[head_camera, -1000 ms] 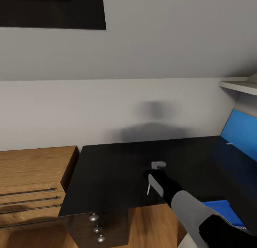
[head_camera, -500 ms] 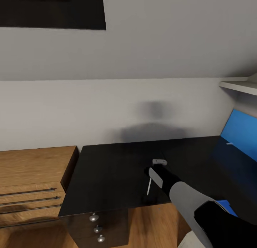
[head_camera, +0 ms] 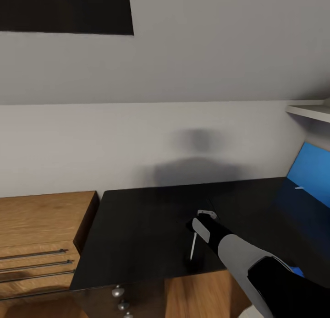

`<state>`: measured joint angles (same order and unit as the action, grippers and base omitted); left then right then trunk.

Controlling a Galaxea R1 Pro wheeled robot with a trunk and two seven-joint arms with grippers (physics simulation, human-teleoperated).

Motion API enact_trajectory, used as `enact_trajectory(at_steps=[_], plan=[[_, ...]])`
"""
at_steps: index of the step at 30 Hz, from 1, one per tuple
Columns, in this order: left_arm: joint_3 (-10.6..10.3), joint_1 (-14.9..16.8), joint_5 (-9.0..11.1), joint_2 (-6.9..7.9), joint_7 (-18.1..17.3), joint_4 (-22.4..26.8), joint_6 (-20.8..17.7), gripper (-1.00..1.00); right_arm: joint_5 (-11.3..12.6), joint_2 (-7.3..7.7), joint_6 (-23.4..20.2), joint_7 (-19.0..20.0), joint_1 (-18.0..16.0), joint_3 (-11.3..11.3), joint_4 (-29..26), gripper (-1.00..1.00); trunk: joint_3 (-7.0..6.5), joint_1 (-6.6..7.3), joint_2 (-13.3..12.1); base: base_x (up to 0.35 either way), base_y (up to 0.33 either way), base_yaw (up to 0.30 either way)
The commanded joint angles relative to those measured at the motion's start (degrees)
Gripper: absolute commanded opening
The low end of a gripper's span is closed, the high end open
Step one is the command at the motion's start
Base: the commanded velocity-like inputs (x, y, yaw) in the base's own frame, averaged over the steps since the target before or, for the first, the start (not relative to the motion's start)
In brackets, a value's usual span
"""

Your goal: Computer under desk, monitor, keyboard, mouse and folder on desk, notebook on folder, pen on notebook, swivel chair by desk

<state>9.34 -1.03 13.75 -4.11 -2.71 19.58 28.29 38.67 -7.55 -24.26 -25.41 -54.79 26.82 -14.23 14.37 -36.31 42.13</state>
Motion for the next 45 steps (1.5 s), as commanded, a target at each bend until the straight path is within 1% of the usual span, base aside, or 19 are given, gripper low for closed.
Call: enact_trajectory(at_steps=[1, 9, 17, 45], plan=[[0.1, 0.0, 0.5, -0.02, -0.3, 0.1, 0.0, 1.00, 0.5, 0.02, -0.3, -0.4, 0.0, 0.5, 0.0, 1.00, 0.07, -0.03, 0.1, 0.109, 0.000, 0.000], [0.1, 0.0, 0.6, -0.02, -0.3, 0.3, 0.1, 1.00, 0.8, 0.06, -0.7, -0.5, -0.1, 0.4, 0.3, 1.00, 0.07, -0.03, 0.1, 0.045, 0.000, 0.000], [0.1, 0.0, 0.6, -0.02, -0.2, 0.5, 0.2, 1.00, 0.9, 0.04, -2.1, -0.5, -0.1, 0.4, 0.3, 1.00, 0.07, -0.03, 0.1, 0.008, 0.000, 0.000], [0.1, 0.0, 0.7, -0.02, -0.2, 0.5, 0.2, 1.00, 0.9, 0.07, -2.6, -0.4, -0.1, 0.4, 0.3, 1.00, 5.10, -6.18, 11.3, 0.000, 0.000, 0.000]])
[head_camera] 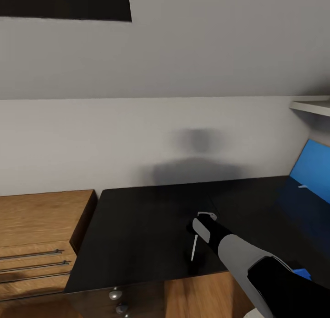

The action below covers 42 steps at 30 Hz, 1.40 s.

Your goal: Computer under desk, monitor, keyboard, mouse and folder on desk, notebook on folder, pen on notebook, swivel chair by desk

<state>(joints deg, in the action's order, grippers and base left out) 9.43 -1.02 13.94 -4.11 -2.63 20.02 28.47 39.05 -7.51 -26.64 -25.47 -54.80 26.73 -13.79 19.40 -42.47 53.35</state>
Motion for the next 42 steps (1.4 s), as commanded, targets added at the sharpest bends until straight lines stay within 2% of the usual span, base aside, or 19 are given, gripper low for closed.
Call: enact_trajectory(at_steps=[1, 12, 30, 42], plan=[[0.1, 0.0, 0.5, -0.02, -0.3, 0.1, 0.0, 1.00, 0.5, 0.03, -0.3, -0.4, 0.0, 0.5, -0.1, 1.00, 0.24, -0.24, 0.5, 0.000, 0.000, 0.000], [0.1, 0.0, 0.5, -0.02, -0.3, 0.1, 0.0, 1.00, 0.5, 0.04, -0.3, -0.4, 0.0, 0.5, -0.1, 1.00, 2.22, -2.65, 4.9, 0.000, 0.000, 0.000], [0.1, 0.0, 0.5, -0.02, -0.3, 0.1, 0.0, 1.00, 0.8, 0.10, -2.5, -0.4, 0.0, 0.3, -0.1, 1.00, 2.22, -2.65, 4.9, 0.000, 0.000, 0.000], [0.1, 0.0, 0.5, -0.02, -0.3, 0.1, 0.0, 1.00, 5.1, 0.12, -5.0, -0.4, 0.0, 0.3, -0.1, 1.00, 2.22, -2.65, 4.9, 0.000, 0.000, 0.000]])
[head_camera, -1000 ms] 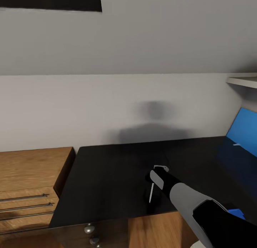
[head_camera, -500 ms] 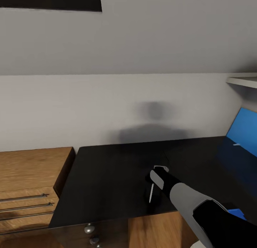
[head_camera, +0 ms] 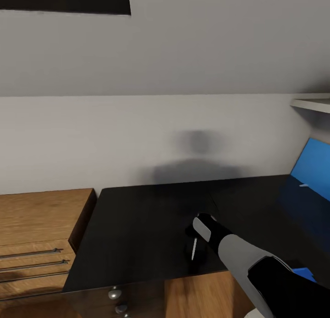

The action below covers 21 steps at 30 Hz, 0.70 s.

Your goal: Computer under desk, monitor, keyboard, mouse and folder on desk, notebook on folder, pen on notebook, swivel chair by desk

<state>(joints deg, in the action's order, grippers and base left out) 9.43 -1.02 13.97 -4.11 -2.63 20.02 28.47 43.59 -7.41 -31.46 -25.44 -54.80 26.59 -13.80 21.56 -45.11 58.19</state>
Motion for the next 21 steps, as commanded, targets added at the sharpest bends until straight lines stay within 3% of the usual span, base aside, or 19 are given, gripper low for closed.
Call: enact_trajectory(at_steps=[1, 21], plan=[[0.1, 0.0, 0.5, -0.02, -0.3, 0.1, 0.0, 1.00, 0.8, 0.03, -0.5, -0.4, 0.0, 0.5, -0.1, 1.00, 0.06, -0.01, 0.0, 0.000, 0.000, 0.000], [0.1, 0.0, 0.4, -0.02, -0.3, 0.1, 0.0, 1.00, 1.5, -0.04, -1.7, -0.5, 0.0, 0.6, -0.1, 1.00, 0.06, -0.01, 0.0, 0.000, 0.000, 0.000]])
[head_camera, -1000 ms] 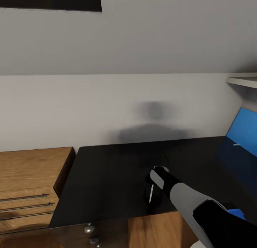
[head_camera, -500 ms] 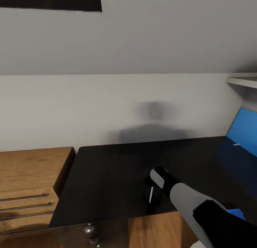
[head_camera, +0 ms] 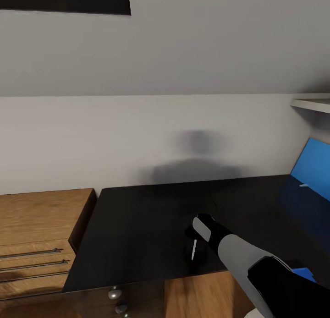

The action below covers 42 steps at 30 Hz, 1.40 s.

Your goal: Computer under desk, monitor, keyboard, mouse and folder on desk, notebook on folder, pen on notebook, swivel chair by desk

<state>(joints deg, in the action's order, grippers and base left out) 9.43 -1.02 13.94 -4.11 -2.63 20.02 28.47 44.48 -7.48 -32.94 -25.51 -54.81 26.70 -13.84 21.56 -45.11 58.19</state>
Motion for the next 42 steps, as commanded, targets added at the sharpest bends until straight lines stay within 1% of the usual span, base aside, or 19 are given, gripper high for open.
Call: enact_trajectory(at_steps=[1, 3, 9, 32, 39, 42], plan=[[0.1, 0.0, 0.5, -0.02, -0.3, 0.1, 0.0, 1.00, 0.6, 0.04, -0.2, -0.4, 0.0, 0.5, -0.1, 1.00, 0.06, -0.01, 0.0, 0.000, 0.000, 0.000], [0.1, 0.0, 0.5, -0.02, -0.3, 0.1, 0.0, 1.00, 0.6, 0.06, -0.2, -0.4, 0.0, 0.4, -0.1, 1.00, 0.06, -0.01, 0.0, 0.000, 0.000, 0.000], [0.1, 0.0, 0.5, -0.02, -0.3, 0.1, 0.0, 1.00, 0.6, 0.10, -0.2, -0.4, 0.0, 0.3, -0.1, 1.00, 1.13, -1.33, 2.4, 0.000, 0.000, 0.000], [0.1, 0.0, 0.5, -0.02, -0.3, 0.1, 0.0, 1.00, 0.6, 0.25, -0.2, -0.3, 0.0, 0.2, -0.1, 1.00, 1.13, -1.33, 2.4, 0.000, 0.000, 0.000], [0.1, 0.0, 0.5, -0.02, -0.3, 0.2, 0.0, 1.00, 0.6, 0.27, -0.2, -0.3, 0.0, 0.2, -0.1, 1.00, 2.39, -2.86, 5.3, 0.000, 0.000, 0.000], [0.1, 0.0, 0.5, -0.02, -0.3, 0.2, 0.0, 1.00, 0.6, 0.27, -0.2, -0.3, 0.0, 0.2, -0.1, 1.00, 2.39, -2.86, 5.3, 0.000, 0.000, 0.000]])
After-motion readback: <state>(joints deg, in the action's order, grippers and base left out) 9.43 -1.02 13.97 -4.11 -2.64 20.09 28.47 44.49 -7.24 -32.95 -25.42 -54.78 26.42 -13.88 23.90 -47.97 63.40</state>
